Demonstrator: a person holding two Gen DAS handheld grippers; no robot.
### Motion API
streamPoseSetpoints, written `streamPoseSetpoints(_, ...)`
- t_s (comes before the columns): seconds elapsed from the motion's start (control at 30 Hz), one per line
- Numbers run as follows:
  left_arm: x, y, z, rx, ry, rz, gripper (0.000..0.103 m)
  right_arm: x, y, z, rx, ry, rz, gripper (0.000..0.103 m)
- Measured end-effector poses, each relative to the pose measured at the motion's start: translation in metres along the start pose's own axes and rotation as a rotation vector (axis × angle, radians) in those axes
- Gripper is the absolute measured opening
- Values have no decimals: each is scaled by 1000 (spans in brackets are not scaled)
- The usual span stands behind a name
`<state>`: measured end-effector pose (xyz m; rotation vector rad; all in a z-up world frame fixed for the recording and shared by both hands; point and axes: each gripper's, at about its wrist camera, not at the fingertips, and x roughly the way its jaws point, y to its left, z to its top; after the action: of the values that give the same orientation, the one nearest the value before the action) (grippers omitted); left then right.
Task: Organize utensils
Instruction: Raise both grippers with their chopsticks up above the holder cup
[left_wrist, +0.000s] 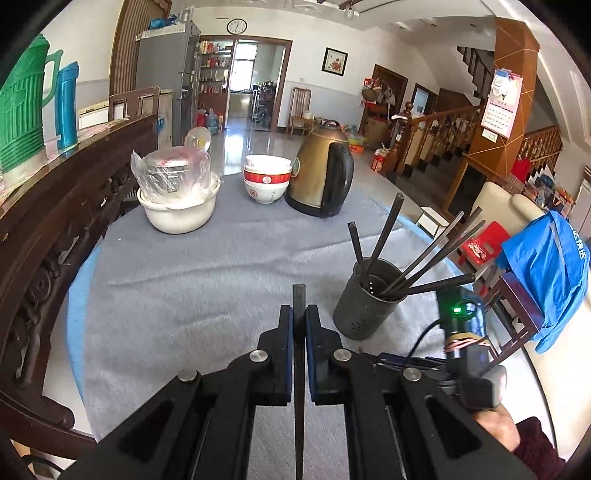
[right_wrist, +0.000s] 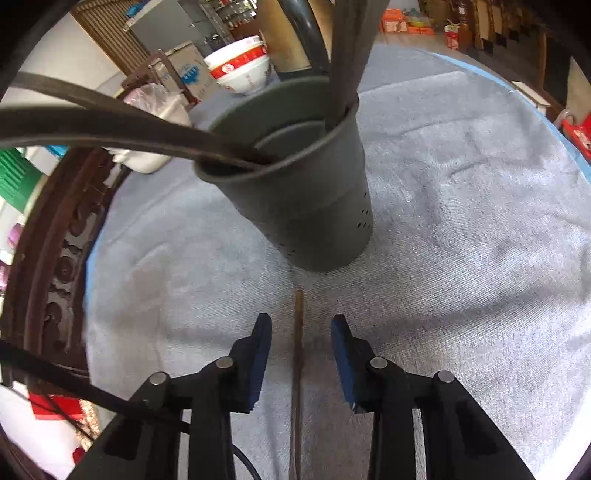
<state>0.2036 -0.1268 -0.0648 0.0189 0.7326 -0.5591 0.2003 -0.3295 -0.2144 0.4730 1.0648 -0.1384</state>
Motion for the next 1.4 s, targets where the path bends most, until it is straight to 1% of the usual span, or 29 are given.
streamPoseSetpoints(0.07,-1,2,-2,-1,-4,-3,6,7,3,0,-10,11,-32,27)
streamPoseSetpoints(0.1,-1,3,-3,-4,-3,-6,6,11,5,0,-13,23,-47,26)
streamPoseSetpoints(0.17,-2,6,-3,-10,-4,-9,6,14,9,-1,-27,9,-73,23)
streamPoseSetpoints(0.27,-2,9,-1,-17,0,-12,6,16,14,-1,-62,-4,-124,8)
streamPoseSetpoints(0.33,-3,10,-1,-22,-1,-12,7,17,15,-1,-69,-8,-128,7)
streamPoseSetpoints(0.4,-4,11,-1,-26,-1,-12,7,18,15,-2,-58,-10,-113,7)
streamPoseSetpoints(0.47,-6,11,-1,-32,-2,-12,7,15,12,-3,-34,-14,-65,6)
streamPoseSetpoints(0.6,-11,11,-2,-30,-5,-13,7,-4,7,-9,-29,-55,-5,6)
streamPoseSetpoints(0.77,-19,8,-4,-30,-11,-8,6,-44,9,-15,-47,-139,74,6)
streamPoseSetpoints(0.9,-24,5,-5,-26,-17,0,7,-67,12,-18,-73,-197,121,6)
streamPoseSetpoints(1.0,-28,3,-5,-26,-20,5,6,-95,13,-21,-94,-254,162,6)
streamPoseSetpoints(1.23,-37,-6,-6,-10,-27,13,6,-141,23,-33,-140,-366,236,6)
streamPoseSetpoints(1.4,-46,-13,-6,2,-38,13,7,-165,27,-39,-159,-423,268,6)
